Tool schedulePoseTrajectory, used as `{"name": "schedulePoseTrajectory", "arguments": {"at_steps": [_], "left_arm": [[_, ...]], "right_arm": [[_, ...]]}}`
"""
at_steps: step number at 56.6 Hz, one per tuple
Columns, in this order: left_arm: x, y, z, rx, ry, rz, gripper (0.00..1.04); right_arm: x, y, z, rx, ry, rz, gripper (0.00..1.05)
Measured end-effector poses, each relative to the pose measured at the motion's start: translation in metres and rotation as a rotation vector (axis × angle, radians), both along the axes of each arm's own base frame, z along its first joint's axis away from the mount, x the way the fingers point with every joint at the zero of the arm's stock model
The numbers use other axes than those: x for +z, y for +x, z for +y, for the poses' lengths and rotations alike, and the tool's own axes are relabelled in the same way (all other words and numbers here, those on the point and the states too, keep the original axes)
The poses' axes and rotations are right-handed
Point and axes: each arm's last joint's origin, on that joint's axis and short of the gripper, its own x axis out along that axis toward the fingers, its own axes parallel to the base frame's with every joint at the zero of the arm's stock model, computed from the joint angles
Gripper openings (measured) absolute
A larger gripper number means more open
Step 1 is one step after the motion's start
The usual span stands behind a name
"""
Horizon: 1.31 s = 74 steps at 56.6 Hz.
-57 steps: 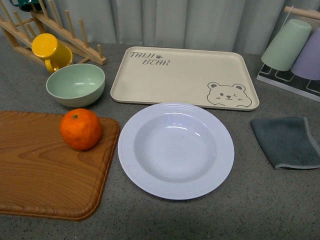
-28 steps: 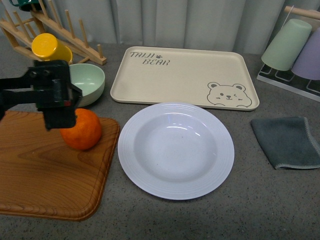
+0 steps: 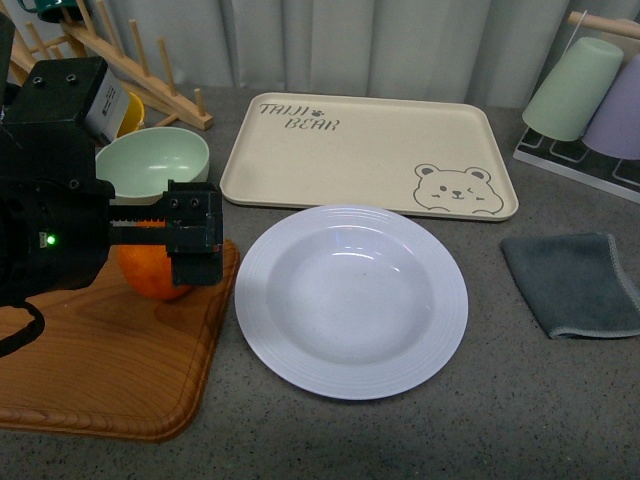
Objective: Place orange and plate with both arms
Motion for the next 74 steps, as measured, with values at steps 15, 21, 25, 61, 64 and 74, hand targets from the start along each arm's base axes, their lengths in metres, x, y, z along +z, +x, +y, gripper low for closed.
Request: {"name": "schedulePoseTrajectory", "arguments": {"at_steps": [15,21,25,61,64,74], "left_arm": [[-0.010,0.023,0.006,0.030,0.021,0.015,0.98],[-0.015,0.027,0.009,0.036,0.024,0.035,0.98],[-0.019,0.028,0.010,0.037,0.024,0.051,0.98],[-0.041,0.043,0.013,0.058,0.041,0.147,0.71],[-0.040,0.044,0.013,0.060,0.035,0.147,0.70],[-0.030,0.041,0.007,0.059,0.013,0.128,0.69]], "right_arm": [[0.000,0.000,0.000,0.000,0.000,0.000,0.96],[0.000,0.000,0.000,0.000,0.000,0.000,0.96],[0.000,0.000,0.000,0.000,0.000,0.000,0.96],[0.000,0.000,0.000,0.000,0.000,0.000,0.96],[0.000,0.000,0.000,0.000,0.000,0.000,0.96],[0.000,0.000,0.000,0.000,0.000,0.000,0.96]]}}
